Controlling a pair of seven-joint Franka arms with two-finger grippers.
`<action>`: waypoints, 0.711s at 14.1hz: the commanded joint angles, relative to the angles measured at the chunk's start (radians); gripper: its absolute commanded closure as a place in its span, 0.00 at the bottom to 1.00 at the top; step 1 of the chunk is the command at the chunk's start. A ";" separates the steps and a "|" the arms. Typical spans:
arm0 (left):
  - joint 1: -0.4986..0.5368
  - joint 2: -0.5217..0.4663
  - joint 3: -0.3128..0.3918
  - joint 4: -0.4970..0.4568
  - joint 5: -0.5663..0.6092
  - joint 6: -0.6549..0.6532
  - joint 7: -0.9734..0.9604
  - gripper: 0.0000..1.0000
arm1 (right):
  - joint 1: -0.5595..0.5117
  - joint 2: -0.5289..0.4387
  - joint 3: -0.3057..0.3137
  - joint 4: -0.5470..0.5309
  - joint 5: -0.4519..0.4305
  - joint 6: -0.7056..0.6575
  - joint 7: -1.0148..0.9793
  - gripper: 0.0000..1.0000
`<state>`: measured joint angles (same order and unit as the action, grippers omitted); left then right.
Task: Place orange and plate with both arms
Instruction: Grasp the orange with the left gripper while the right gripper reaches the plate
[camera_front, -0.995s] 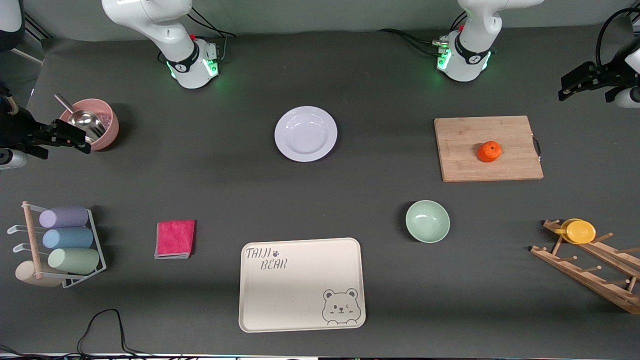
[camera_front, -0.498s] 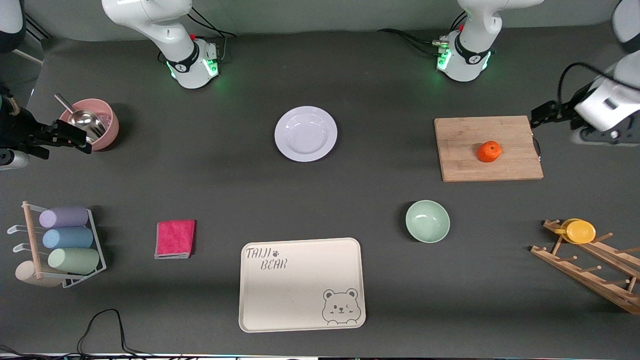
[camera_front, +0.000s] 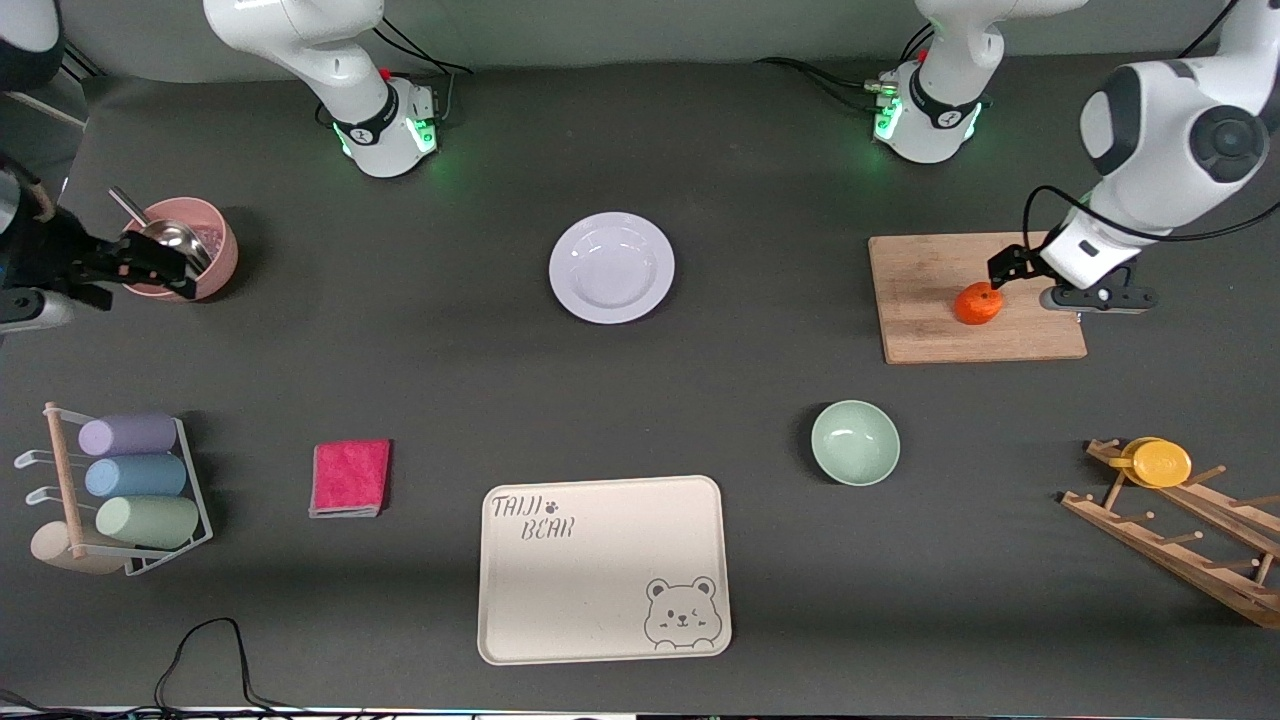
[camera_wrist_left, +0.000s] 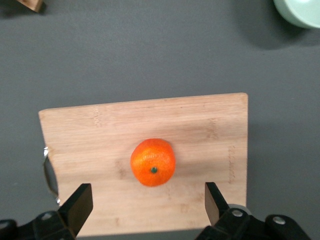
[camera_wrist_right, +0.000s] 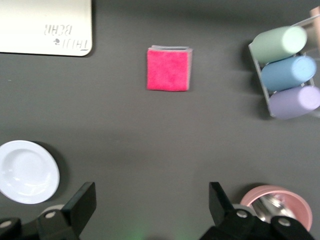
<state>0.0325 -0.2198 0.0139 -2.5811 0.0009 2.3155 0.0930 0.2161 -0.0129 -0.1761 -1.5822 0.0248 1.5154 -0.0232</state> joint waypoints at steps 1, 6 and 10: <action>0.003 -0.003 0.000 -0.117 0.007 0.151 0.002 0.00 | 0.118 -0.145 -0.003 -0.128 0.006 0.005 0.175 0.00; 0.003 0.135 0.000 -0.162 0.007 0.347 0.002 0.00 | 0.239 -0.268 0.000 -0.244 0.000 0.026 0.330 0.00; 0.003 0.261 0.000 -0.191 0.007 0.537 -0.001 0.00 | 0.281 -0.355 0.001 -0.343 -0.006 0.046 0.368 0.00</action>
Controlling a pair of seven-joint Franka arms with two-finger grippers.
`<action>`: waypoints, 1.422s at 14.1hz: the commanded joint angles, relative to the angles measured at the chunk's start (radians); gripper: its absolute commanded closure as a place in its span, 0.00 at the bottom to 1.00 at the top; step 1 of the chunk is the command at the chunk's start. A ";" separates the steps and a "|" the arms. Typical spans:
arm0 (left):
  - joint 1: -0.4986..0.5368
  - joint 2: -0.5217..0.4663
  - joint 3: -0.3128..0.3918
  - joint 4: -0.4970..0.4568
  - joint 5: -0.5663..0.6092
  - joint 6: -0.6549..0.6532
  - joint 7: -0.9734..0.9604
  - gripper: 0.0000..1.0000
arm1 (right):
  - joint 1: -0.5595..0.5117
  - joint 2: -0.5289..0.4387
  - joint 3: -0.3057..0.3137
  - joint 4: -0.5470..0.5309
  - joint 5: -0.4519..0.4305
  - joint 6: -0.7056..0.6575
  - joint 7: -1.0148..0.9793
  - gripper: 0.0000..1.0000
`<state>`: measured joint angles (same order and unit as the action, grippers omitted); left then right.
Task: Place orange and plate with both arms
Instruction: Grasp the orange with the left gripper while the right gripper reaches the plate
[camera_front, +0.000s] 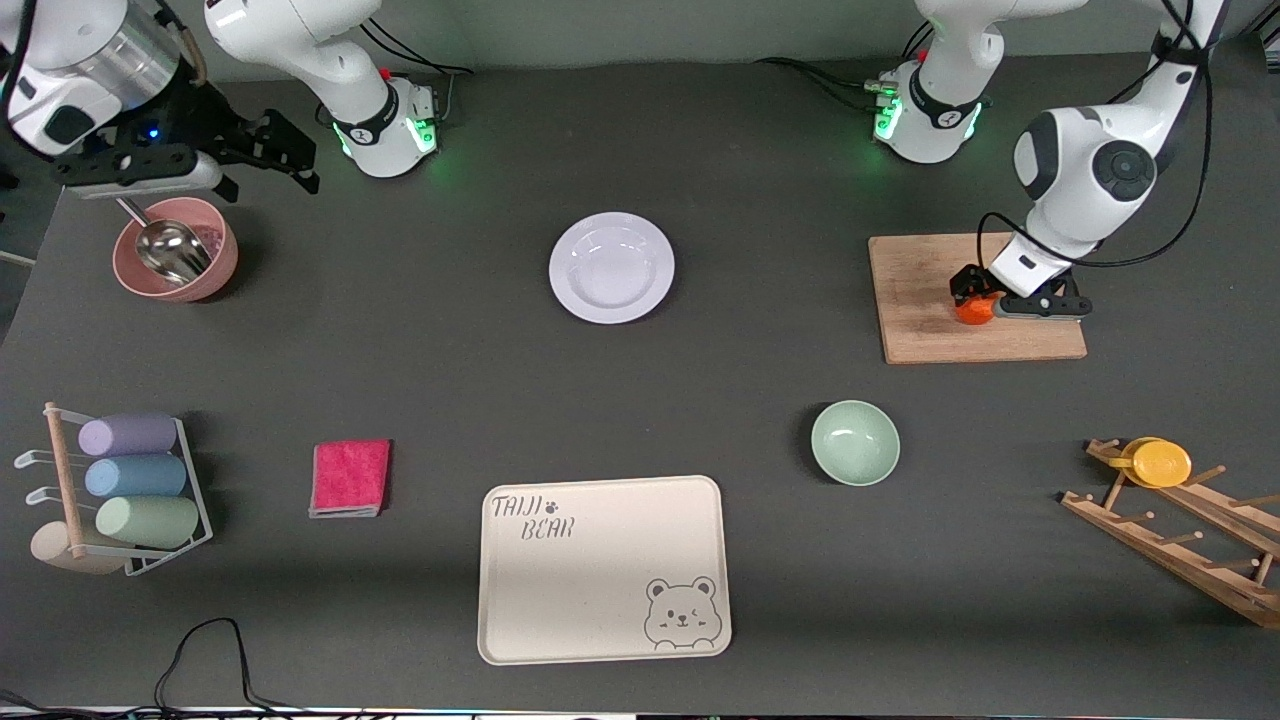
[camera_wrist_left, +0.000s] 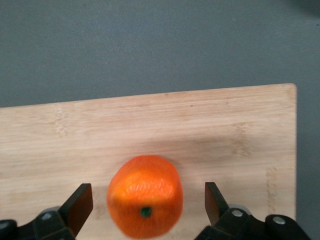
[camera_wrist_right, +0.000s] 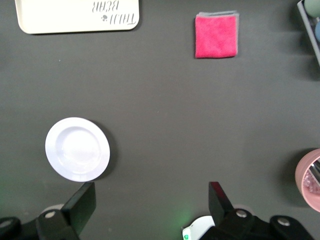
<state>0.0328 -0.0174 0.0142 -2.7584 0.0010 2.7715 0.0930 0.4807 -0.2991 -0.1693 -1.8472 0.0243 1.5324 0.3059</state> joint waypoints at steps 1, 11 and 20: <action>0.004 0.076 0.000 -0.020 0.005 0.104 0.001 0.00 | 0.016 -0.069 -0.006 -0.079 -0.006 0.028 0.036 0.00; 0.004 0.070 0.003 -0.030 0.005 0.094 -0.010 0.81 | 0.013 -0.135 -0.151 -0.398 0.375 0.213 -0.253 0.00; -0.013 -0.111 -0.114 0.311 0.007 -0.617 -0.220 0.95 | 0.013 -0.006 -0.187 -0.713 0.899 0.463 -0.761 0.00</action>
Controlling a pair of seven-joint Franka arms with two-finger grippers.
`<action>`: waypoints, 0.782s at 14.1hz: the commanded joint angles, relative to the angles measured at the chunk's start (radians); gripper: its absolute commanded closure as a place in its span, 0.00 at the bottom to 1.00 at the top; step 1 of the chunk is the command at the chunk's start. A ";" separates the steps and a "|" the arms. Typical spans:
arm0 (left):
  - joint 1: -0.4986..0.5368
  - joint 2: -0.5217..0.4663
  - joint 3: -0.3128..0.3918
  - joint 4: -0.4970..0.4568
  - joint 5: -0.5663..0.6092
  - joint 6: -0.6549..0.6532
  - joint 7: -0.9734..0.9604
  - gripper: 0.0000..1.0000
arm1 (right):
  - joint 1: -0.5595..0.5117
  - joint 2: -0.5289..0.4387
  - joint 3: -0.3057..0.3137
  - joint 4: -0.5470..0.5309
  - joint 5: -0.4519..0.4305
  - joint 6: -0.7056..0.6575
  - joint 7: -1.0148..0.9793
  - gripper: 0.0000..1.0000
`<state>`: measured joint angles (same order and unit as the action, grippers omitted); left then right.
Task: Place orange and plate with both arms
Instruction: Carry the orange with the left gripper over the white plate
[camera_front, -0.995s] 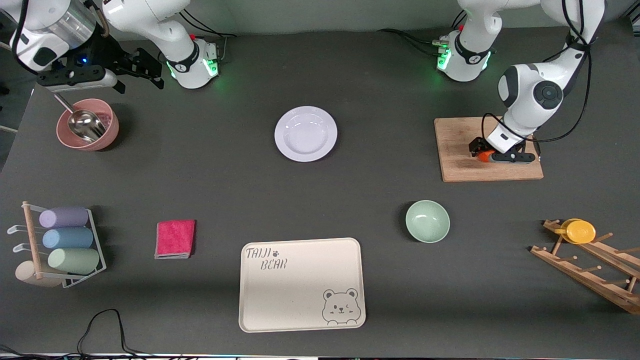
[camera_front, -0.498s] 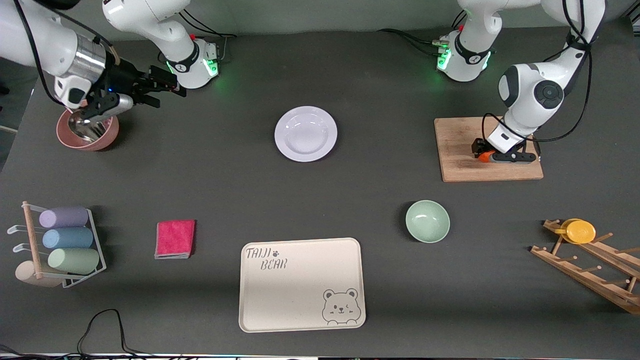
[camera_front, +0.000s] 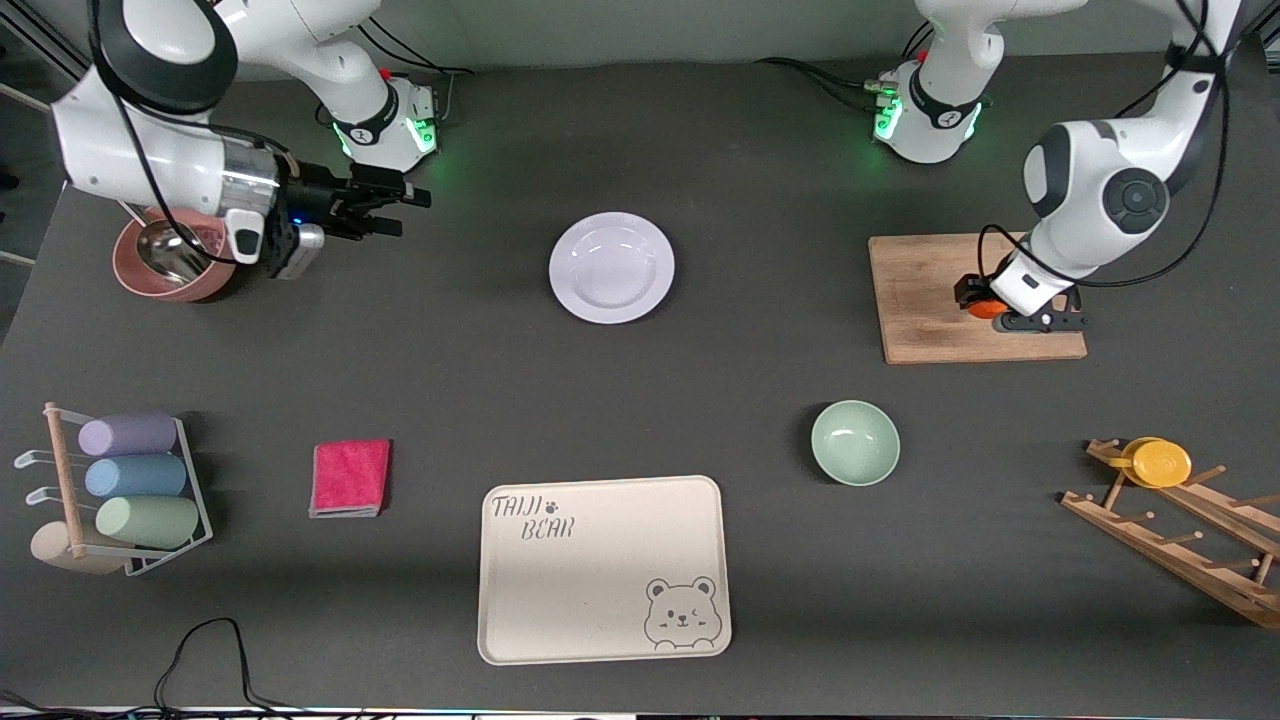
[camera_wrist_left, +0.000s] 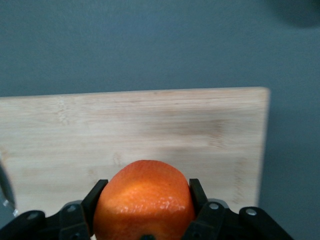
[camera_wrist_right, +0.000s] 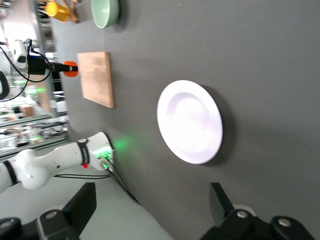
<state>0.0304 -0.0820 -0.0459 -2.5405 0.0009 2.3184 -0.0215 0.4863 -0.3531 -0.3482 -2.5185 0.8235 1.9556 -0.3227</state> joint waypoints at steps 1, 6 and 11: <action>-0.010 -0.051 -0.099 0.162 0.007 -0.271 -0.174 0.95 | 0.000 0.081 -0.011 -0.057 0.150 0.040 -0.209 0.00; -0.014 -0.048 -0.325 0.436 -0.123 -0.603 -0.476 0.95 | 0.000 0.334 -0.054 -0.109 0.438 0.029 -0.663 0.00; -0.021 0.005 -0.586 0.540 -0.237 -0.535 -0.798 0.95 | 0.001 0.561 -0.054 -0.106 0.641 -0.046 -0.933 0.00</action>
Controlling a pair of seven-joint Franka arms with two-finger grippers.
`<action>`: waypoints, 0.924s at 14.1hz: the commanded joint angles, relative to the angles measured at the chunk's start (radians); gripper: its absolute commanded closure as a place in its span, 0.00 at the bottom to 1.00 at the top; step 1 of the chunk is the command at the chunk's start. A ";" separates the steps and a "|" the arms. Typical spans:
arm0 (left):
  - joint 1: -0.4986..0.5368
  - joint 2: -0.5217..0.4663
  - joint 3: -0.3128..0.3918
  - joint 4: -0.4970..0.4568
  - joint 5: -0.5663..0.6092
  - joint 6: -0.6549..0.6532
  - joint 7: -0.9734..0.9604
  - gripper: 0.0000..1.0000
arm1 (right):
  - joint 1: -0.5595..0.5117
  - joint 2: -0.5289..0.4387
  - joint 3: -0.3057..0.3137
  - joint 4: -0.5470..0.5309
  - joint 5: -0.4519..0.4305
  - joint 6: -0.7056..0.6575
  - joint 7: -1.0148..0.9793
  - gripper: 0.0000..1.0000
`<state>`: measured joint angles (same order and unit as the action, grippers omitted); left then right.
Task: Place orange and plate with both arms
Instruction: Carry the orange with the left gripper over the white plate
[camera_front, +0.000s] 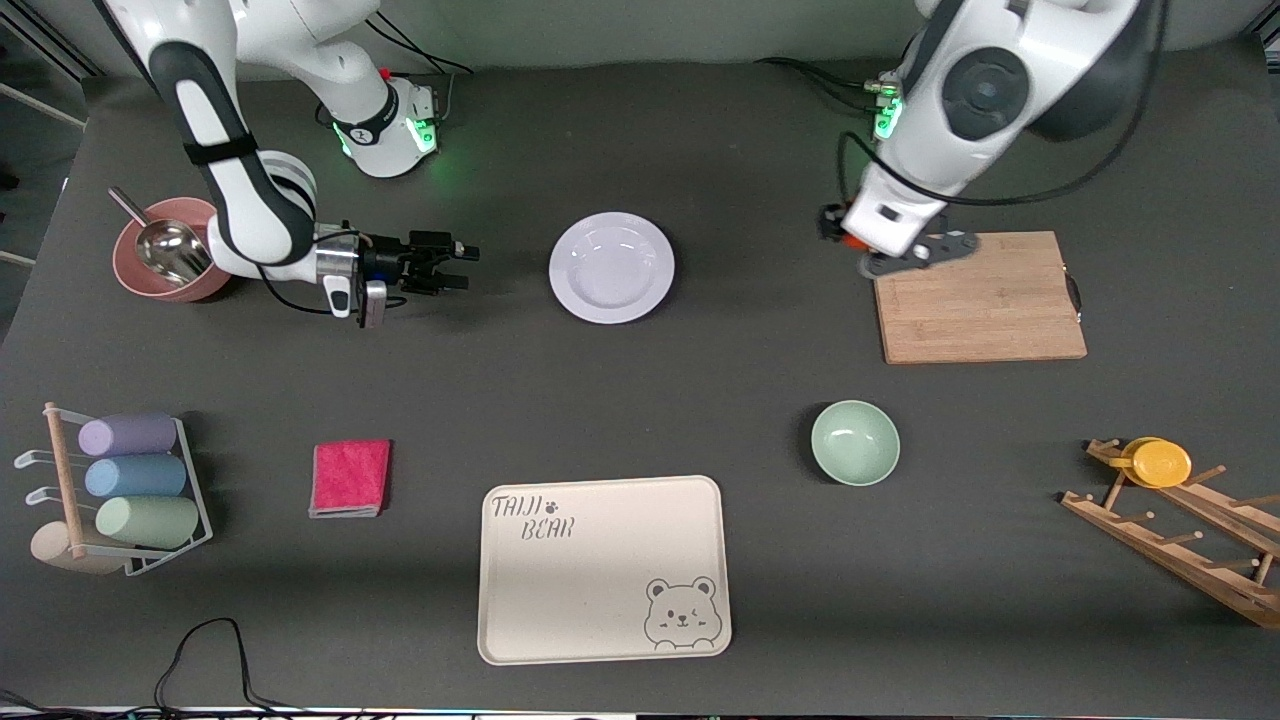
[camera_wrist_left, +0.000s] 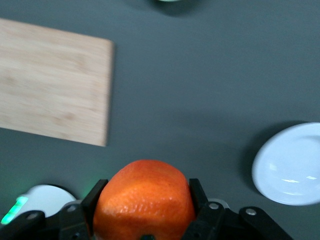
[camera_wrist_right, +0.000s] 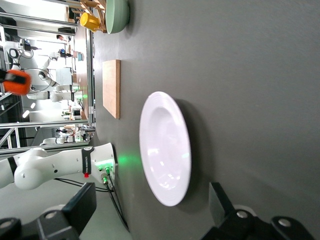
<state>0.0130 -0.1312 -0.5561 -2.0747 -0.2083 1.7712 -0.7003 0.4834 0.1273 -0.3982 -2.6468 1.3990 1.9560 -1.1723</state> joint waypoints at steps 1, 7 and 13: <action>-0.013 0.079 -0.118 0.097 -0.029 0.017 -0.164 0.95 | 0.004 0.109 -0.004 0.022 0.080 -0.058 -0.114 0.00; -0.247 0.324 -0.191 0.120 0.119 0.312 -0.511 0.94 | 0.004 0.239 -0.004 0.027 0.113 -0.132 -0.202 0.00; -0.358 0.652 -0.180 0.270 0.421 0.430 -0.767 0.93 | 0.003 0.268 -0.004 0.028 0.120 -0.137 -0.233 0.00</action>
<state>-0.3106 0.3850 -0.7495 -1.9444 0.1114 2.2246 -1.3792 0.4829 0.3792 -0.3979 -2.6291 1.4899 1.8398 -1.3718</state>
